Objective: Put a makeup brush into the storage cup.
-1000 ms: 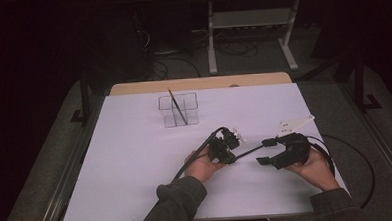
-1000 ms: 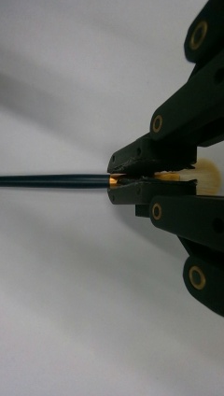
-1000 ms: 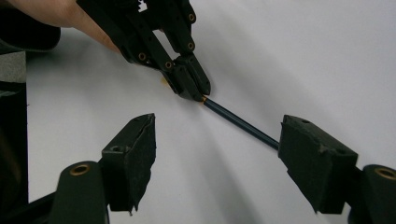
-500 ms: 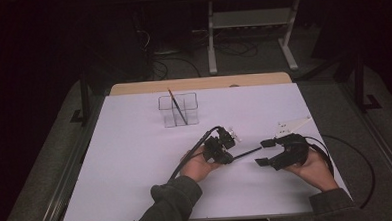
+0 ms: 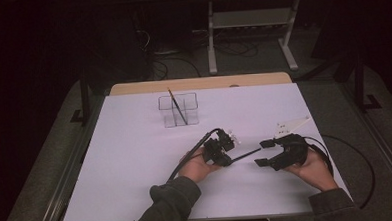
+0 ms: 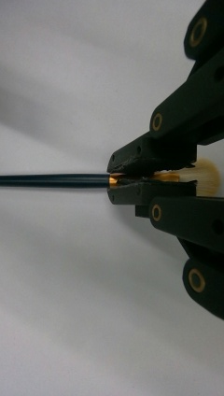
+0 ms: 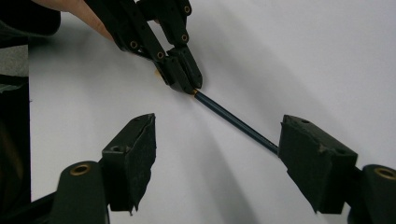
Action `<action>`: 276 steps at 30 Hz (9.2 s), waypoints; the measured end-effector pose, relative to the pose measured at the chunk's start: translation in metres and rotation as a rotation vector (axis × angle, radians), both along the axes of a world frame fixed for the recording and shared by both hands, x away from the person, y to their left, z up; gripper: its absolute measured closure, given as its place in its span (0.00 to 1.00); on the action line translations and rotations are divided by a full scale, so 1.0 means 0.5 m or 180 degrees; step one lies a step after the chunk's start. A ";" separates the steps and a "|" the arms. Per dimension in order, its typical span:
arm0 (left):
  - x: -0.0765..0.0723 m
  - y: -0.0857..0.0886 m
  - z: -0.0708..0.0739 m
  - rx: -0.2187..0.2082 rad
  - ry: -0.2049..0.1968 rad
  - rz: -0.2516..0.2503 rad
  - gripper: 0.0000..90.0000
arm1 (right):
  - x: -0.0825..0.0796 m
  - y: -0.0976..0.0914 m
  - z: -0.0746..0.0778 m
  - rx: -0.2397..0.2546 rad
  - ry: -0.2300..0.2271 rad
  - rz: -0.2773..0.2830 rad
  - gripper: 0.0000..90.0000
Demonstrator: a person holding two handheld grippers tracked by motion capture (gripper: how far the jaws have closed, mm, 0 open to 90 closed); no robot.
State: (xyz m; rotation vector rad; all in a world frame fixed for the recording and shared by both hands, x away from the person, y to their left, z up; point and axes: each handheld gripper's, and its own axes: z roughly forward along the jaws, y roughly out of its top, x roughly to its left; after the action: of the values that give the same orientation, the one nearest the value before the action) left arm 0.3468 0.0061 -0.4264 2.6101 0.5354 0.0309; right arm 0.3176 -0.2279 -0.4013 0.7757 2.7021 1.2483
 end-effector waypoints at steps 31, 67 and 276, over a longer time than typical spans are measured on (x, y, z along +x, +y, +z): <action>-0.001 0.029 0.022 -0.0032 0.0008 -0.0144 0.93 | 0.000 0.013 -0.001 -0.0026 0.0000 0.0074 0.30; -0.063 0.160 0.137 -0.0162 -0.0167 -0.0330 0.93 | 0.003 0.113 0.135 -0.0165 -0.0198 0.0624 0.31; -0.122 0.161 0.200 -0.0210 -0.0257 -0.0863 0.92 | -0.007 0.232 0.074 -0.0522 -0.0045 0.1826 0.90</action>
State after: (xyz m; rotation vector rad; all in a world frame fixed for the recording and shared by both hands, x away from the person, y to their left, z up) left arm 0.2860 0.0867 -0.3265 2.5811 0.1493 0.0298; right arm 0.3143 -0.1119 -0.3642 -0.0413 3.0743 1.0688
